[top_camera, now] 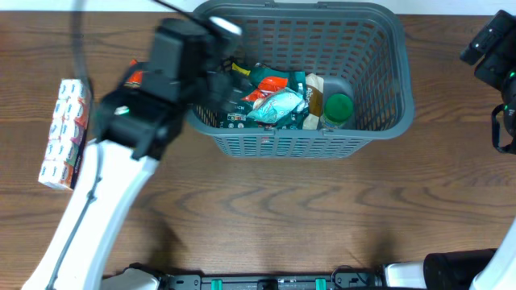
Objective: Pack container
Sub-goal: 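Carry the tissue pack over the basket and release it inside, then move the left gripper to the red-ended spaghetti pack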
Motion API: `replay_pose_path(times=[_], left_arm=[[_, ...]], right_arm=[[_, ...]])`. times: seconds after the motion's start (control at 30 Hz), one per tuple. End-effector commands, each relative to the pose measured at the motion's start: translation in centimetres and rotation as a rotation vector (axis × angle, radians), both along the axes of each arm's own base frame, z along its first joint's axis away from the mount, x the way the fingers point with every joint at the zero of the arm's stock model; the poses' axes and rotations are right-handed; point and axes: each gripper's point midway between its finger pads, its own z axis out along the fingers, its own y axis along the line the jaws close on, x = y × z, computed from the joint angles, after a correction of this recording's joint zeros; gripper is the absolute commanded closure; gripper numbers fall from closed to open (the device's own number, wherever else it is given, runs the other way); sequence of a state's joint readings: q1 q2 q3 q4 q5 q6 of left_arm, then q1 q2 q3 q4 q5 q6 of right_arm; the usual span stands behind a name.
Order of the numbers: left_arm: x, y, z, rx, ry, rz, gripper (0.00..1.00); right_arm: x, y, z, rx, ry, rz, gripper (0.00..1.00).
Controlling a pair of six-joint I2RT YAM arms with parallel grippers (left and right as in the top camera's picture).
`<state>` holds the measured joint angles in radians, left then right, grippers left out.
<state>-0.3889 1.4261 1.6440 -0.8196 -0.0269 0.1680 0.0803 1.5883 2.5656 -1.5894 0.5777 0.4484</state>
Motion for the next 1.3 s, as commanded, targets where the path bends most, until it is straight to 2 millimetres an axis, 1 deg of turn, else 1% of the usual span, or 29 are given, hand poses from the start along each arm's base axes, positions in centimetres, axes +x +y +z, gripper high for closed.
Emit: replay_pose_path(times=[0.0,0.1,0.23,0.3,0.4,0.53,0.63,0.77,0.83,0.9,1.0,1.07,1.17,1.27], left_arm=[[0.1,8.8,2.1,0.122,-0.062,0.347,0.01],[-0.9,13.7,1.3,0.097,-0.005,0.507,0.02],[-1.8,18.8,0.3,0.096,0.052,0.655,0.01],[-1.9,20.8,-0.2,0.105,0.069,0.706,0.01],[-1.9,22.6,-1.3,0.156,0.110,0.710,0.01],[-0.8,23.0,-3.8,0.225,0.190,0.637,0.01],[0.4,23.1,-6.3,0.295,0.267,0.571,0.02],[1.8,23.3,-10.2,0.356,0.375,0.507,0.02],[2.4,23.6,-12.4,0.366,0.433,0.498,0.02],[2.9,23.5,-14.4,0.342,0.481,0.477,0.02],[3.5,22.3,-17.5,0.230,0.553,0.407,0.02],[3.9,21.7,-19.0,0.161,0.584,0.360,0.02],[4.2,21.9,-20.5,0.106,0.611,0.342,0.02],[4.0,22.8,-21.8,0.091,0.644,0.359,0.02]], right_arm=[[-0.1,-0.5,0.0,0.001,-0.004,-0.029,0.01],[-0.1,-0.5,0.0,0.001,-0.004,-0.029,0.01],[-0.1,-0.5,0.0,0.001,-0.004,-0.029,0.01],[-0.1,-0.5,0.0,0.001,-0.004,-0.029,0.01],[-0.1,-0.5,0.0,0.001,-0.004,-0.029,0.01],[-0.1,-0.5,0.0,0.001,-0.004,-0.029,0.01],[-0.1,-0.5,0.0,0.001,-0.004,-0.029,0.01],[-0.1,-0.5,0.0,0.001,-0.004,-0.029,0.01],[-0.1,-0.5,0.0,0.001,-0.005,-0.029,0.01],[-0.1,-0.5,0.0,0.001,-0.004,-0.029,0.01],[-0.1,-0.5,0.0,0.001,-0.004,-0.029,0.01],[-0.1,-0.5,0.0,0.001,-0.005,-0.029,0.01],[-0.1,-0.5,0.0,0.001,-0.004,-0.029,0.01],[-0.1,-0.5,0.0,0.001,-0.004,-0.029,0.01]])
